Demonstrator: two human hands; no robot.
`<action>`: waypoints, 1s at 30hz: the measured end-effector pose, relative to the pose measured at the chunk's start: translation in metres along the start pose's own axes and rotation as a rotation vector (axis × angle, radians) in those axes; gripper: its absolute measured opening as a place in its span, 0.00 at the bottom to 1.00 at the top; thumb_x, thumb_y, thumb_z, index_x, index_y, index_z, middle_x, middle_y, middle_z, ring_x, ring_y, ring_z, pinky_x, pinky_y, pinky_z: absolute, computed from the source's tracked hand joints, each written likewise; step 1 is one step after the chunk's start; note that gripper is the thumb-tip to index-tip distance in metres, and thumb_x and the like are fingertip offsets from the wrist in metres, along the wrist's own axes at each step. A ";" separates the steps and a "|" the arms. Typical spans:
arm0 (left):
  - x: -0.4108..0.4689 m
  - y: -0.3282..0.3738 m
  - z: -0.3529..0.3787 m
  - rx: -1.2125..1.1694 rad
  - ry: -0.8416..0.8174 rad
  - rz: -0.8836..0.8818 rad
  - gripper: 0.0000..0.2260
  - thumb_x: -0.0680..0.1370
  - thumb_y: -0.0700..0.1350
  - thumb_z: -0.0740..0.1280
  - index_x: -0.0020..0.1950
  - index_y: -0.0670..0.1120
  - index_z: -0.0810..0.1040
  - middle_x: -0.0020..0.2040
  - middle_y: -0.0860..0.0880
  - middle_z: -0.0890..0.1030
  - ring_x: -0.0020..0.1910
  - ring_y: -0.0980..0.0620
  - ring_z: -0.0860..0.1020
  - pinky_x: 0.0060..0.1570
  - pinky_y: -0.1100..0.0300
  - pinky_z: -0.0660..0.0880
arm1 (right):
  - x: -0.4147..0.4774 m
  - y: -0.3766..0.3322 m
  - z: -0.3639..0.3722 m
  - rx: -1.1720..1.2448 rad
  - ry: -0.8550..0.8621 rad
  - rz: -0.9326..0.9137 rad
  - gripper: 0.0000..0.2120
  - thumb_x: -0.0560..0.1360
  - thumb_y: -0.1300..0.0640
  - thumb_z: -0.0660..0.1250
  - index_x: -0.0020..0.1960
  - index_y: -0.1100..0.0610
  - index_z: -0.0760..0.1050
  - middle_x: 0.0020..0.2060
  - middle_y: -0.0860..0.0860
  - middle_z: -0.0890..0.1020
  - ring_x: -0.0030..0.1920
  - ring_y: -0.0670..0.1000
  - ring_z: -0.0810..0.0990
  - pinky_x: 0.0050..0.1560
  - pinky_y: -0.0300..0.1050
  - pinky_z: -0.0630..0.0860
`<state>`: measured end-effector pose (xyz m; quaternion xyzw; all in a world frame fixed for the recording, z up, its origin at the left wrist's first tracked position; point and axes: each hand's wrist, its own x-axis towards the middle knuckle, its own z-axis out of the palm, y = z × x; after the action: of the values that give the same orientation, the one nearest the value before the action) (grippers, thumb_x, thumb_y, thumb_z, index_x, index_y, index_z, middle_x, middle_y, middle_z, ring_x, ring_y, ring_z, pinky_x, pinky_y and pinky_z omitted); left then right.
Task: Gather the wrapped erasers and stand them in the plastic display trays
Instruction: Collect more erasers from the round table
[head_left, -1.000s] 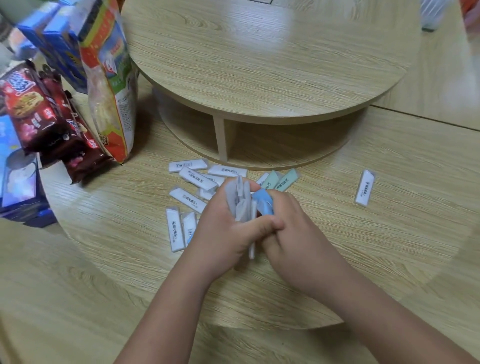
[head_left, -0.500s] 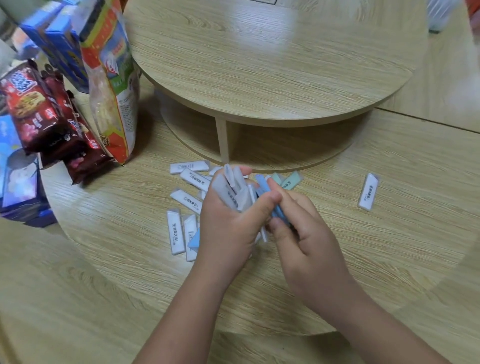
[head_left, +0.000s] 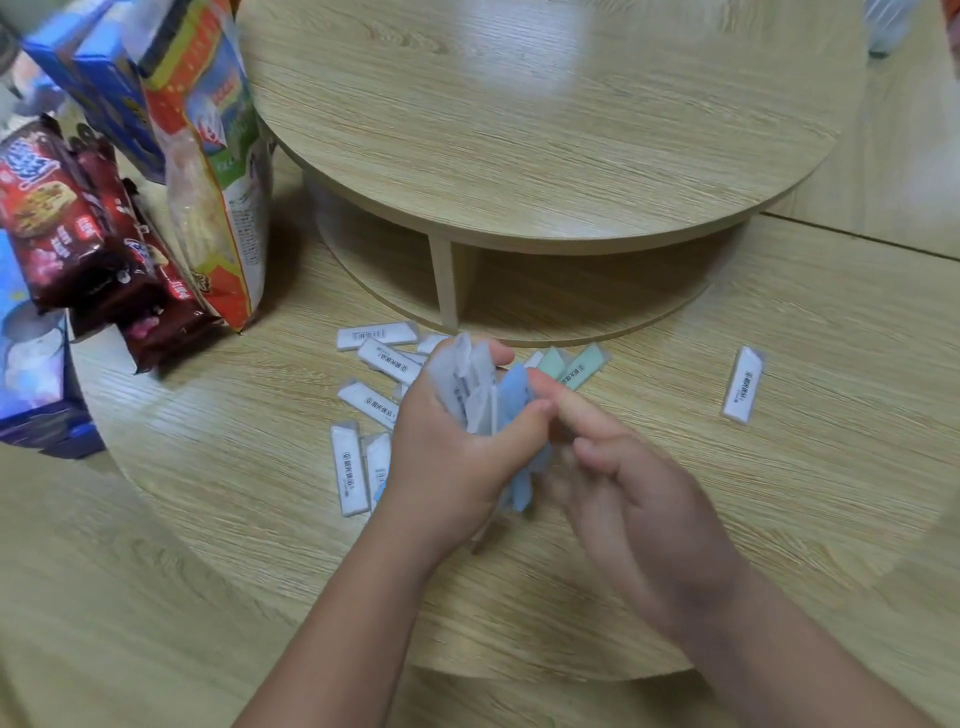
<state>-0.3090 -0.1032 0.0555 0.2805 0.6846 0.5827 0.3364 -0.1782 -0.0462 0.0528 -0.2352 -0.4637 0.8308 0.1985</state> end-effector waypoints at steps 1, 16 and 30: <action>0.001 0.001 -0.006 0.054 0.006 0.027 0.14 0.66 0.47 0.75 0.49 0.53 0.76 0.36 0.56 0.79 0.35 0.60 0.79 0.36 0.65 0.76 | 0.002 -0.001 -0.015 -0.298 0.068 -0.077 0.26 0.75 0.63 0.54 0.68 0.49 0.74 0.71 0.46 0.72 0.73 0.44 0.67 0.73 0.42 0.63; -0.018 -0.014 -0.126 0.369 0.272 -0.092 0.13 0.65 0.51 0.72 0.47 0.51 0.77 0.37 0.55 0.80 0.34 0.59 0.77 0.38 0.60 0.74 | 0.089 -0.016 -0.079 -2.096 -0.466 -0.499 0.33 0.76 0.30 0.53 0.72 0.51 0.67 0.64 0.50 0.74 0.63 0.54 0.72 0.58 0.53 0.72; -0.026 -0.036 -0.127 0.302 0.235 -0.207 0.07 0.74 0.41 0.73 0.41 0.50 0.77 0.38 0.45 0.80 0.38 0.46 0.79 0.41 0.45 0.77 | 0.068 0.007 -0.063 -2.104 -0.169 -0.456 0.07 0.71 0.58 0.69 0.44 0.61 0.75 0.38 0.57 0.76 0.34 0.58 0.76 0.24 0.49 0.74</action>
<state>-0.3927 -0.2064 0.0356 0.1859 0.8238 0.4646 0.2663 -0.1979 0.0305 0.0041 -0.1379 -0.9900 -0.0274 0.0143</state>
